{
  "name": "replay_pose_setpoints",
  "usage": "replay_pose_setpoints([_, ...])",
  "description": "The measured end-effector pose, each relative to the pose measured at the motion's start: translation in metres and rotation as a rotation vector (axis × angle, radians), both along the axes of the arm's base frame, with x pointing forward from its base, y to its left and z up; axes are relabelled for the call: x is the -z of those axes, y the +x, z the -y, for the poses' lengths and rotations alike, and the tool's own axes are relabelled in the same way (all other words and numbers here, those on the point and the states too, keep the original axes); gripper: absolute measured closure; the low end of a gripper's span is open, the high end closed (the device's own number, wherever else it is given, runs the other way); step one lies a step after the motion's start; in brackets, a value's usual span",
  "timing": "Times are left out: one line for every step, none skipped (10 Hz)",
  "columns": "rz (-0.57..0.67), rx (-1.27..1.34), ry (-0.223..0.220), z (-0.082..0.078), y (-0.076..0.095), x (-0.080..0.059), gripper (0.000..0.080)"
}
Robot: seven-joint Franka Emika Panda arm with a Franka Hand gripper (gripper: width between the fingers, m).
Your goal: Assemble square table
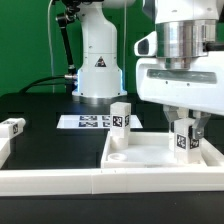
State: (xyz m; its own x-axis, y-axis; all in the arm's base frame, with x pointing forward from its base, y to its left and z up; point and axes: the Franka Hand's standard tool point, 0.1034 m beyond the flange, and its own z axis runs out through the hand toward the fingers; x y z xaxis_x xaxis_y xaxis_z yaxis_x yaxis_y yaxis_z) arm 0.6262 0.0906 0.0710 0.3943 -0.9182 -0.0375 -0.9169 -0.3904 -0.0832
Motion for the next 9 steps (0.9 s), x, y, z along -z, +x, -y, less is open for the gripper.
replay_pose_setpoints([-0.01, 0.091, 0.012, 0.0017, -0.0005, 0.0002, 0.0509])
replay_pose_setpoints([-0.018, 0.17, 0.024, 0.0017, -0.0009, 0.0004, 0.0509])
replay_pose_setpoints([-0.022, 0.203, 0.027, 0.0018, -0.001, 0.0003, 0.0509])
replay_pose_setpoints([-0.031, 0.277, 0.04, 0.0021, -0.0012, 0.0004, 0.0509])
replay_pose_setpoints([-0.035, 0.334, 0.045, 0.0012, -0.0013, 0.0005, 0.0509])
replay_pose_setpoints([-0.038, 0.387, 0.048, -0.0005, -0.0013, 0.0004, 0.0509])
replay_pose_setpoints([-0.043, 0.441, 0.051, -0.0008, -0.0014, 0.0006, 0.0435])
replay_pose_setpoints([-0.042, 0.433, 0.05, -0.0006, -0.0014, 0.0006, 0.0435])
replay_pose_setpoints([-0.038, 0.381, 0.046, -0.001, -0.0015, 0.0003, 0.0249])
